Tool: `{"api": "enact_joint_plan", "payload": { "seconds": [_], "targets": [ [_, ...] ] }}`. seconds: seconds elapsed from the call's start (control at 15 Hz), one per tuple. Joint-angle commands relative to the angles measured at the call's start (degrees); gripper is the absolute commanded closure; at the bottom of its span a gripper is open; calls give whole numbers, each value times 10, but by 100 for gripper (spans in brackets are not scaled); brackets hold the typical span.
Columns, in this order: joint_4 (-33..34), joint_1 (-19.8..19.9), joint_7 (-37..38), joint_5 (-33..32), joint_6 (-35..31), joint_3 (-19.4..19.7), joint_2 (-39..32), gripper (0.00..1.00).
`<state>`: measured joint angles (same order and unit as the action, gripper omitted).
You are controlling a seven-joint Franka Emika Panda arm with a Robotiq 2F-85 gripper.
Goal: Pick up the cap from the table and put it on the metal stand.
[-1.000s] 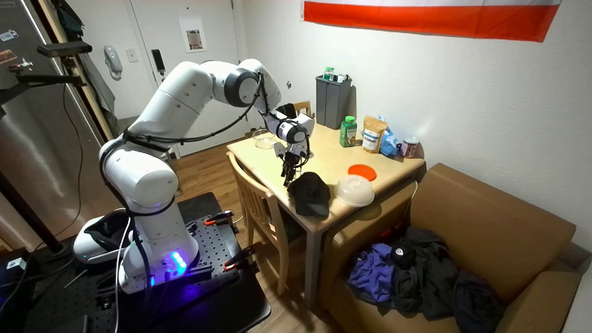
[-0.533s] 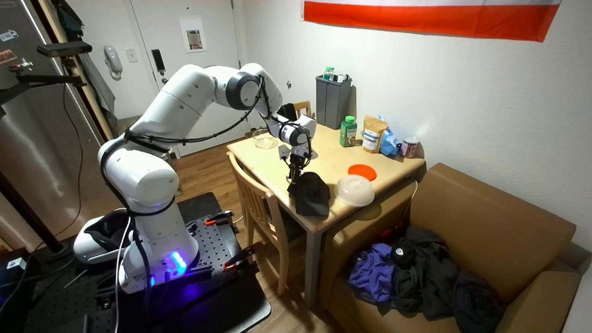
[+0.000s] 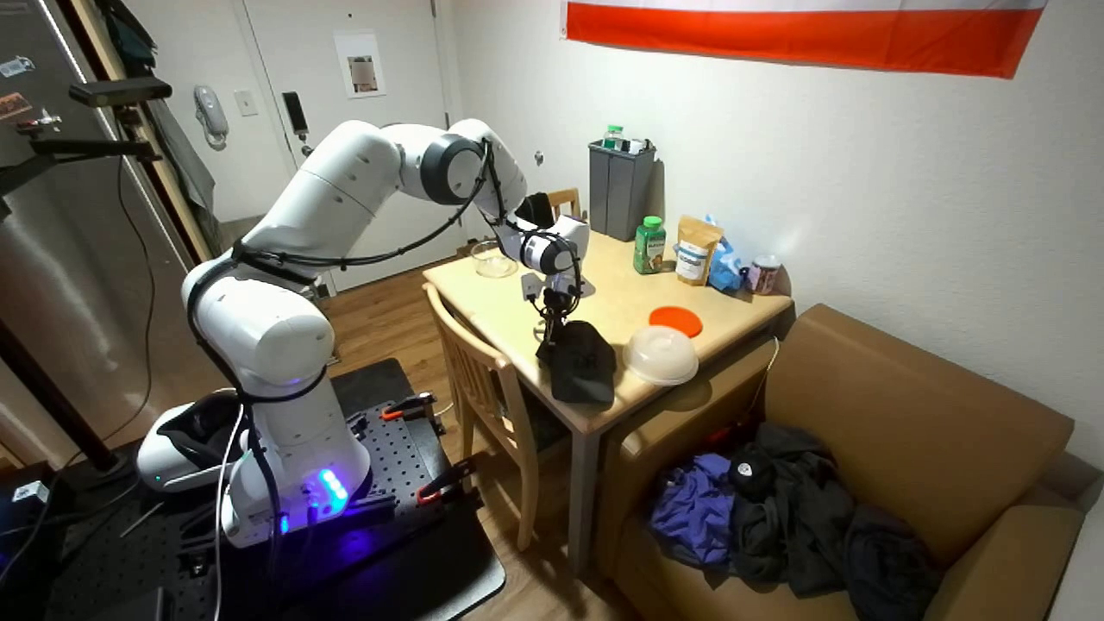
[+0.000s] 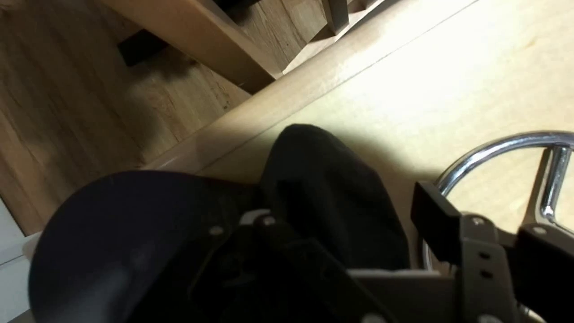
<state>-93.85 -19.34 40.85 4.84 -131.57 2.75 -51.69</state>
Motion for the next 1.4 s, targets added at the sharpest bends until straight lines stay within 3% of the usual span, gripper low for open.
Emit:
{"api": "enact_joint_plan", "payload": {
  "seconds": [0.0,0.4,0.73,1.33],
  "targets": [
    [-24,-3,20,-11,-20,6,11,57],
    [-58,2,17,-5,-52,10,30,100],
    [-150,18,3,22,-134,-4,101,99],
    [-397,-4,30,13,-240,-6,358,99]
  ]
}}
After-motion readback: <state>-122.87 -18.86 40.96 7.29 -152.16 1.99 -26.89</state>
